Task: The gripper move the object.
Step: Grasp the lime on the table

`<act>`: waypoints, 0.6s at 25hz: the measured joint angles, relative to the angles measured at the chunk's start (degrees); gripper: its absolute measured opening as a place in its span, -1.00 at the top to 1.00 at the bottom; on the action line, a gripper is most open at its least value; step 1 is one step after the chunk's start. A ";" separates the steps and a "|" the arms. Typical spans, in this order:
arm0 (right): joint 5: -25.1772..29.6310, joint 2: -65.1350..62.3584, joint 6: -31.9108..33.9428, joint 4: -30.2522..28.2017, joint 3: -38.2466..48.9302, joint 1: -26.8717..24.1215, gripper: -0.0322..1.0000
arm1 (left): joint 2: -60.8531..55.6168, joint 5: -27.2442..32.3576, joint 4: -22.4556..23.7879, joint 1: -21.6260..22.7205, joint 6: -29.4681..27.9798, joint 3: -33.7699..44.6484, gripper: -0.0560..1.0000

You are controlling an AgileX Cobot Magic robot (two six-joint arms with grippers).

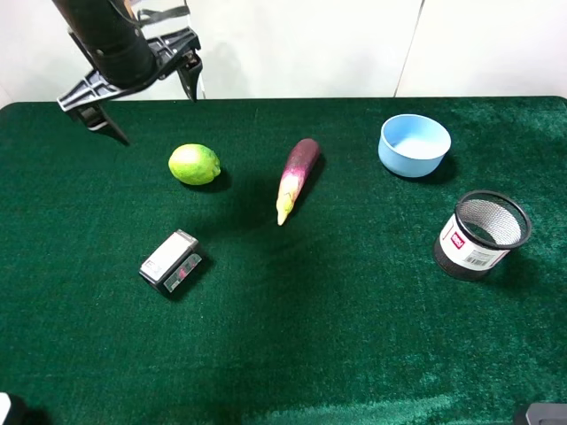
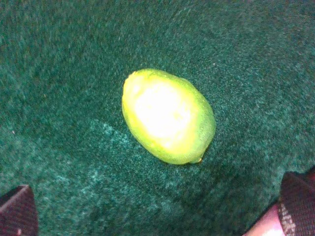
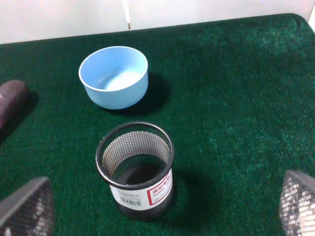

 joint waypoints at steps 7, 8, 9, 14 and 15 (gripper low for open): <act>0.00 0.00 0.00 0.00 0.00 0.00 -0.41 | 4.97 -3.75 0.08 0.00 -9.56 -0.56 -0.98; 0.00 0.00 0.00 0.00 0.00 0.00 -0.41 | 5.58 -4.69 0.08 0.00 -10.95 -0.68 -0.98; 0.00 0.00 0.00 0.00 0.00 0.00 -0.41 | 6.19 -5.51 0.08 0.00 -12.12 -0.68 -0.98; 0.00 0.00 0.00 0.00 0.00 0.00 -0.41 | 9.56 -7.67 0.08 0.00 -16.75 -1.79 -0.98; 0.00 0.00 0.00 0.00 0.00 0.00 -0.41 | 10.27 -7.69 0.08 0.00 -17.41 -2.45 -0.98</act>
